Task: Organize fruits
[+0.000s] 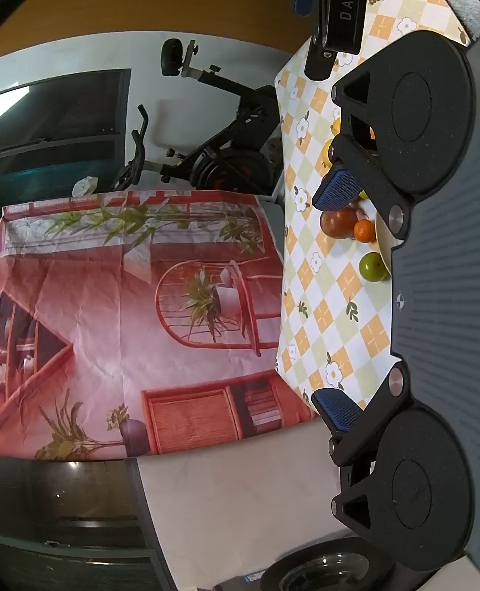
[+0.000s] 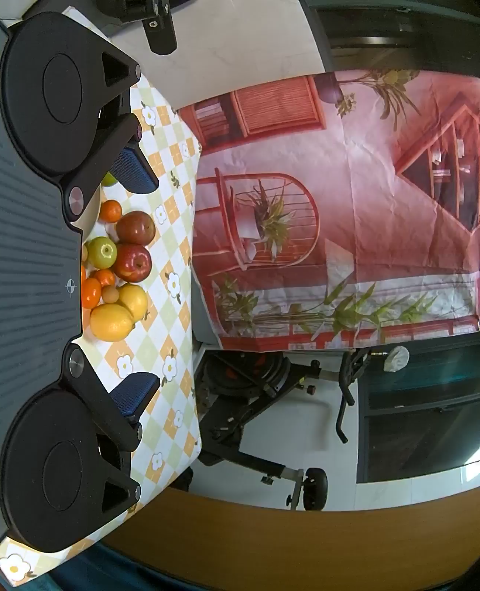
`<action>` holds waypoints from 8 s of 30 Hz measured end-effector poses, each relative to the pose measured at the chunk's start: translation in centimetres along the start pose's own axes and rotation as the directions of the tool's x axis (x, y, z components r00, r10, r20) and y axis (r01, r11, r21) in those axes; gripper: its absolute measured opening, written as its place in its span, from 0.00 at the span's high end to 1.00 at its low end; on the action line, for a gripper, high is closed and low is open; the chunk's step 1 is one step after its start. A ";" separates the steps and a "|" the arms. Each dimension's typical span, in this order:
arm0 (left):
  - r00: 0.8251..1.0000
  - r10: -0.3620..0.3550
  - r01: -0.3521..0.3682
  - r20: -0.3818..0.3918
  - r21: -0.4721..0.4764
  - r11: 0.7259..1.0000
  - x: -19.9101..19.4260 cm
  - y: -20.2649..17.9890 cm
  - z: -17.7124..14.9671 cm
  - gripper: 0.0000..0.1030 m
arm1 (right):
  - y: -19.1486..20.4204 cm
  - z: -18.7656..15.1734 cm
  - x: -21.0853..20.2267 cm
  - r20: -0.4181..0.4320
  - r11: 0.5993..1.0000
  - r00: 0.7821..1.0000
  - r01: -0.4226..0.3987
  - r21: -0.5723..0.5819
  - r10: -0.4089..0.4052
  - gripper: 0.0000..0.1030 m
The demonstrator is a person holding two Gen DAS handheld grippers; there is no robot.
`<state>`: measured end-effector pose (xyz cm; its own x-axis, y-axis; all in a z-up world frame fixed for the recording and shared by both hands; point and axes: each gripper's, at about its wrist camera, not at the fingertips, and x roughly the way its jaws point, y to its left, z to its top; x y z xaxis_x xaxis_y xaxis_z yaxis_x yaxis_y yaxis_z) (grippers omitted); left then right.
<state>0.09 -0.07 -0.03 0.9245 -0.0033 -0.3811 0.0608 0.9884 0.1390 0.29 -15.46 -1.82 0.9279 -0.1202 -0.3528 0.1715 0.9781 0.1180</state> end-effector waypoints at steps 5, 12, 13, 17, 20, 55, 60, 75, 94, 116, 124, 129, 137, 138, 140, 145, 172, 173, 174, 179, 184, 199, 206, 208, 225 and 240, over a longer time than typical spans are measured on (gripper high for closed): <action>1.000 -0.005 0.005 -0.006 -0.015 1.000 -0.1 0.1 0.4 0.00 | 0.0 0.0 0.0 0.000 1.000 1.000 -0.001 0.001 0.001 0.00; 1.000 -0.004 0.004 0.002 -0.015 1.000 -0.1 0.3 0.0 0.00 | 0.0 0.0 0.0 0.000 1.000 1.000 -0.001 0.002 0.001 0.00; 1.000 -0.005 0.005 0.003 -0.014 1.000 -0.1 0.3 0.0 0.00 | 0.0 0.0 0.0 -0.001 1.000 1.000 -0.001 0.002 0.001 0.00; 1.000 -0.005 0.005 0.002 -0.014 1.000 -0.1 0.3 0.0 0.00 | 0.0 0.0 0.0 -0.001 1.000 1.000 -0.001 0.002 0.001 0.00; 1.000 -0.006 0.006 0.001 -0.014 1.000 -0.1 0.3 0.0 0.00 | 0.0 0.0 0.0 -0.001 1.000 1.000 -0.001 0.002 0.001 0.00; 1.000 -0.004 0.004 0.002 -0.016 1.000 -0.1 0.3 0.2 0.00 | -0.1 0.0 0.0 -0.001 1.000 1.000 -0.001 0.003 0.001 0.00; 1.000 -0.004 0.004 0.003 -0.016 1.000 -0.1 0.3 0.1 0.00 | -0.1 0.0 0.0 -0.003 1.000 1.000 -0.002 0.003 0.002 0.00; 1.000 -0.005 0.005 0.006 -0.014 1.000 -0.2 0.0 0.2 0.00 | 0.0 0.1 0.0 -0.006 1.000 1.000 -0.002 0.003 0.002 0.00; 1.000 -0.018 0.018 -0.002 -0.031 0.999 0.0 0.2 0.2 0.00 | 0.2 0.1 0.1 -0.005 1.000 1.000 -0.007 0.005 0.007 0.00; 0.997 -0.064 0.062 -0.040 -0.054 0.997 6.4 1.5 -1.1 0.07 | -8.4 -3.2 7.0 0.151 0.990 0.986 -0.082 0.118 0.064 0.00; 0.992 -0.112 0.108 -0.054 -0.071 0.992 9.5 1.6 -2.4 0.13 | -7.6 -5.4 11.2 0.064 0.998 0.996 -0.058 -0.038 0.060 0.00; 0.991 -0.107 0.097 -0.080 -0.118 0.988 11.2 2.2 -3.0 0.14 | -6.4 -7.0 13.0 0.058 0.990 0.996 -0.067 -0.123 0.074 0.00; 0.991 -0.078 0.062 -0.113 -0.138 0.988 13.1 2.6 -3.4 0.14 | -6.0 -8.5 15.8 0.036 0.984 0.988 -0.144 -0.102 0.149 0.11; 0.991 -0.074 0.059 -0.113 -0.130 0.990 13.3 2.3 -3.4 0.14 | -6.0 -8.7 16.2 0.022 0.983 0.987 -0.159 -0.089 0.161 0.19; 0.992 -0.068 0.056 -0.104 -0.113 0.992 13.5 1.8 -3.4 0.14 | -6.5 -9.0 16.9 0.002 0.983 0.985 -0.171 -0.072 0.172 0.23; 0.997 -0.019 0.013 -0.077 -0.074 0.997 14.1 0.3 -3.7 0.14 | -6.7 -9.8 17.3 -0.015 0.976 0.977 -0.214 -0.042 0.213 0.36; 0.992 -0.035 0.020 -0.120 -0.123 0.992 13.8 -0.1 -6.6 0.14 | -5.1 -10.1 17.4 -0.120 0.939 0.935 -0.341 -0.055 0.333 0.66; 0.992 -0.033 0.019 -0.118 -0.124 0.992 13.8 0.0 -6.6 0.14 | -4.9 -10.0 17.6 -0.125 0.943 0.939 -0.329 -0.056 0.320 0.66; 0.993 -0.031 0.016 -0.115 -0.123 0.992 13.7 0.0 -6.7 0.14 | -4.7 -10.0 17.9 -0.137 0.947 0.942 -0.316 -0.058 0.306 0.66; 0.994 -0.021 0.007 -0.108 -0.124 0.992 13.4 0.1 -6.7 0.14 | -4.3 -10.5 18.0 -0.159 0.947 0.944 -0.305 -0.097 0.288 0.66; 0.996 -0.025 0.013 -0.091 -0.126 0.992 13.0 0.1 -6.6 0.14 | -4.6 -10.8 17.4 -0.179 0.948 0.942 -0.304 -0.095 0.284 0.66; 0.995 -0.037 0.022 -0.094 -0.148 0.989 12.7 0.6 -7.1 0.14 | -7.3 -11.0 16.1 -0.199 0.978 0.958 -0.205 0.026 0.206 0.66; 0.995 -0.039 0.025 -0.095 -0.146 0.989 12.7 0.5 -7.2 0.14 | -6.6 -10.5 16.5 -0.202 0.965 0.943 -0.257 0.058 0.264 0.64; 0.995 -0.041 0.027 -0.096 -0.140 0.990 12.7 0.5 -7.3 0.14 | -5.9 -10.6 17.0 -0.224 0.961 0.935 -0.272 0.048 0.275 0.64; 0.987 -0.085 0.066 -0.136 -0.137 0.988 13.7 0.7 -7.2 0.14 | -5.8 -11.5 18.2 -0.286 0.931 0.886 -0.341 0.130 0.365 0.70; 0.950 -0.190 0.181 -0.249 -0.057 0.982 20.7 1.5 -3.4 0.32 | -6.9 -11.5 17.8 -0.252 0.938 0.906 -0.313 0.146 0.342 0.70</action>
<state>18.07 1.81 -10.85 0.7726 -0.1528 -0.6162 0.2057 0.9785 0.0153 11.81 -22.35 -19.60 0.8156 0.2681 -0.5128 -0.0814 0.9305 0.3570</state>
